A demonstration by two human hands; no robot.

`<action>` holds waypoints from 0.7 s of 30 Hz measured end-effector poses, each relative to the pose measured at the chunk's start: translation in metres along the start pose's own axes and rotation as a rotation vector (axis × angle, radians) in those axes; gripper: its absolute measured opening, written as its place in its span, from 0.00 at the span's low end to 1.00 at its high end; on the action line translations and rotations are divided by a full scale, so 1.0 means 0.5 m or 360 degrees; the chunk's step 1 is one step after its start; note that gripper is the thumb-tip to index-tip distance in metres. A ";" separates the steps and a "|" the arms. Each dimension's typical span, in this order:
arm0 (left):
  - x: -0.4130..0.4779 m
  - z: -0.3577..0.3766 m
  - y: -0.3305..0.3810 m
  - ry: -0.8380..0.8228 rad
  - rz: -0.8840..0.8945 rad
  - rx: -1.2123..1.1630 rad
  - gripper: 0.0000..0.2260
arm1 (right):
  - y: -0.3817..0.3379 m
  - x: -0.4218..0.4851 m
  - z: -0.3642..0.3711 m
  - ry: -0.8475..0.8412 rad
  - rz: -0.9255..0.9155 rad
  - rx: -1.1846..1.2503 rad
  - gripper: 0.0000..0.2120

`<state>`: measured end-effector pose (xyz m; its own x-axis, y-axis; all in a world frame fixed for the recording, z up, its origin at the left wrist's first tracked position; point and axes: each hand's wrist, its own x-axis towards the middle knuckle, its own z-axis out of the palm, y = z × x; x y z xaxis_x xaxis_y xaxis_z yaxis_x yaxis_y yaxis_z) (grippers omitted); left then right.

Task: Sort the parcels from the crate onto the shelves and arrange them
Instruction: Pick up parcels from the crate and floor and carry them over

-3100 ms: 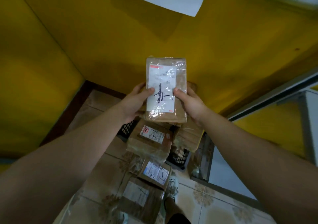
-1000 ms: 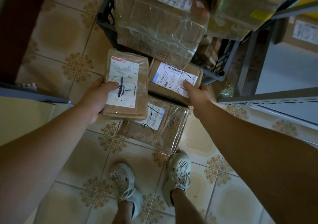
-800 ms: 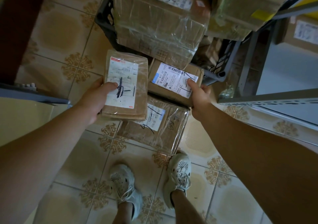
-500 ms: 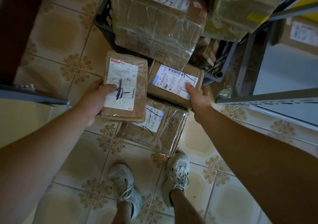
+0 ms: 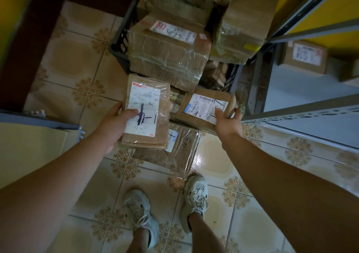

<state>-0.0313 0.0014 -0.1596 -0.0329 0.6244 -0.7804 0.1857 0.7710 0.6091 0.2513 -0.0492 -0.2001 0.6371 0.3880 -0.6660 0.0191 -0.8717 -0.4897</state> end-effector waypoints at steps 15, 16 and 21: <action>-0.295 -0.041 0.164 0.0012 0.0129 -0.0022 0.17 | -0.105 -0.284 -0.223 -0.0083 -0.0331 0.0205 0.33; -0.330 -0.051 0.180 0.0014 0.0163 -0.0006 0.18 | -0.119 -0.312 -0.245 -0.0097 -0.0367 0.0253 0.32; -0.496 -0.097 0.254 -0.0020 0.0294 -0.0037 0.16 | -0.179 -0.468 -0.354 -0.0075 -0.0523 0.0538 0.29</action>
<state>-0.0469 -0.0494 0.1182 0.0118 0.7542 -0.6566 0.1648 0.6462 0.7452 0.2370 -0.1149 0.0993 0.6035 0.6470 -0.4660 -0.0431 -0.5571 -0.8293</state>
